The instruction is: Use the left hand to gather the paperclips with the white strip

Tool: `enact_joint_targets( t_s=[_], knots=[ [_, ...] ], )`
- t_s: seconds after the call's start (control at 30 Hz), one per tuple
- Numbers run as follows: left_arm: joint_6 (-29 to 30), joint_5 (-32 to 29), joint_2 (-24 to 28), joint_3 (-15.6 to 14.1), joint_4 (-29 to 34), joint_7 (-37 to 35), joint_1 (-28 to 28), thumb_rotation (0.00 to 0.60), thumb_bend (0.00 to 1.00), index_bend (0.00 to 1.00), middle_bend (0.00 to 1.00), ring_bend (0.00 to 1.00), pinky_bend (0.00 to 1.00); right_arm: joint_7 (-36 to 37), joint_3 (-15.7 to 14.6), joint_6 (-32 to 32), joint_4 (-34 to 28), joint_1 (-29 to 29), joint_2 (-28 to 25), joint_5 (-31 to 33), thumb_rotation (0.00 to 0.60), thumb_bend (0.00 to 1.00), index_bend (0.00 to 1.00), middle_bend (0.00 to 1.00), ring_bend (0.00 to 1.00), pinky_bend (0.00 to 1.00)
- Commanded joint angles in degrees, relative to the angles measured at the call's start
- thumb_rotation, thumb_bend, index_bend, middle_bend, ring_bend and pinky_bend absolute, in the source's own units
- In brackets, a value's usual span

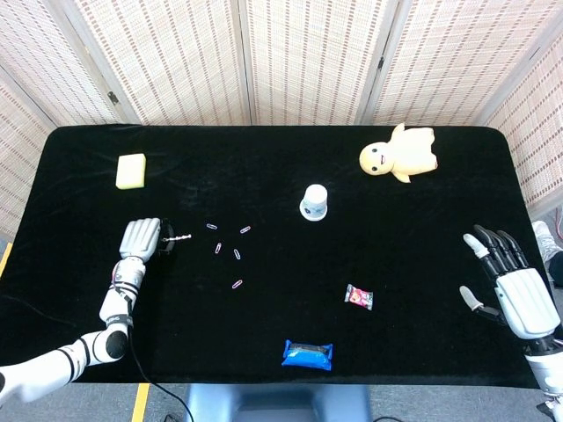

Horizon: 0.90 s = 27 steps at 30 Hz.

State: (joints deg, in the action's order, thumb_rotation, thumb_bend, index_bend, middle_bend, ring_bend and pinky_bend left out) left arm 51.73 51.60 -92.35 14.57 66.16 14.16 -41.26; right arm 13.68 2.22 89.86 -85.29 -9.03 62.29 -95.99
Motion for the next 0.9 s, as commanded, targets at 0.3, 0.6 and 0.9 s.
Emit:
enact_joint_targets(
  t_s=[0.3,0.6,0.9],
  knots=[
    [9.4,6.5,4.2,-1.5,13.8,3.9,2.8,0.600,0.56,0.88,1.00,1.00,1.00,0.8,0.4,1.7,0.2,0.4,0.0,-0.3,0.600,0.36,0.01,0.00,0.00,0.00],
    [10.6,7.5,-0.6,-3.6,14.8,6.2,2.8,0.600,0.56,0.88,1.00,1.00,1.00,2.0,0.6,4.9,0.8,1.6,0.0,-1.1,0.600,0.36,0.01,0.00,0.00,0.00],
    [11.8,9.6,-4.4,-5.2,16.3,7.7,3.0,0.600,0.57,0.88,1.00,1.00,1.00,3.6,0.7,8.7,0.9,3.3,-0.3,-1.9,0.600,0.36,0.01,0.00,0.00,0.00]
  ],
)
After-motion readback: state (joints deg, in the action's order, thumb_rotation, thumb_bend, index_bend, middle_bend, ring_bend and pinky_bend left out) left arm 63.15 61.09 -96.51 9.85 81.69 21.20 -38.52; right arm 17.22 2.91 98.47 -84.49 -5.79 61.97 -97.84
